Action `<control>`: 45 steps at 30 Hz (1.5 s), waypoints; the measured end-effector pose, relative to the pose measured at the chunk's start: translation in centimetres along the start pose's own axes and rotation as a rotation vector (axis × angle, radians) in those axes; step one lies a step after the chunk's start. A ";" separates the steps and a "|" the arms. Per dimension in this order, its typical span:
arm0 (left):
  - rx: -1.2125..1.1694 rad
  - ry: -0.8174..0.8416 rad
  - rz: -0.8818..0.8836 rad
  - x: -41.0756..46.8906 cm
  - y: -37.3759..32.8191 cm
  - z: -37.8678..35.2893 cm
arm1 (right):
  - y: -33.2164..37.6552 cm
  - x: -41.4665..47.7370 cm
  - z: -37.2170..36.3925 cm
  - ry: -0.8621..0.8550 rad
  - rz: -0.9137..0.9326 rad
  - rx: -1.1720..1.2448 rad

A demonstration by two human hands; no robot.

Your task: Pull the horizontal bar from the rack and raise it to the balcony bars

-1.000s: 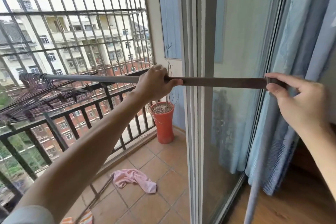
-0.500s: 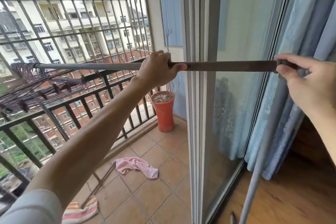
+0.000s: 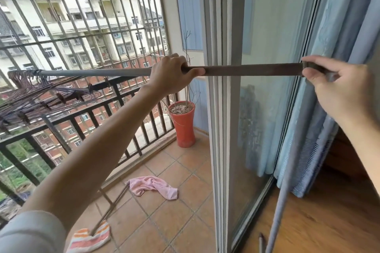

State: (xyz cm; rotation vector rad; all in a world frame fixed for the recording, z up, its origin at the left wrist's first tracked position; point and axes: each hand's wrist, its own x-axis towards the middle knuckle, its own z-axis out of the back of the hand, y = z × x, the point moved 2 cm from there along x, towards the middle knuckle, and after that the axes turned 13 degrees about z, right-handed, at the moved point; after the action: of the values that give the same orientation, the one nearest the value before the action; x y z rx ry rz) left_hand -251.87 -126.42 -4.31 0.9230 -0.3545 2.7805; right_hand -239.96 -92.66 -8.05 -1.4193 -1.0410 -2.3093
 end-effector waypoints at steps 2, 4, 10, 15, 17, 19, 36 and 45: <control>-0.031 -0.058 -0.002 0.0 0.5 0.0 | 0.0 0.1 0.0 0.002 -0.008 0.007; -0.041 -0.150 0.006 -0.1 1.5 0.3 | -0.3 0.2 -0.2 0.006 -0.017 -0.005; -0.011 -0.037 0.002 1.1 5.1 1.4 | -0.4 0.3 -0.7 -0.029 -0.004 -0.009; 0.182 0.103 -0.074 2.6 7.6 0.5 | -0.1 0.4 -0.7 -0.014 -0.019 0.009; 0.133 0.142 -0.046 2.8 8.0 0.3 | 0.0 0.4 -0.7 -0.020 -0.033 0.020; 0.084 0.148 -0.041 2.8 7.8 -0.1 | -0.3 0.4 -0.7 -0.022 -0.031 0.025; 0.056 0.175 0.024 2.8 5.4 0.2 | -4.0 1.6 -0.1 -0.039 -0.051 0.021; 0.114 0.181 0.073 0.8 3.2 1.4 | -7.0 2.1 1.0 -0.001 -0.101 0.078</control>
State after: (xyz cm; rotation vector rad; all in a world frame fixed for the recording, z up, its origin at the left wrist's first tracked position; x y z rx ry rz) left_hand -252.50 -129.84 -3.24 0.6858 -0.2068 2.9487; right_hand -244.09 -86.68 -9.07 -1.3685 -1.2151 -2.3093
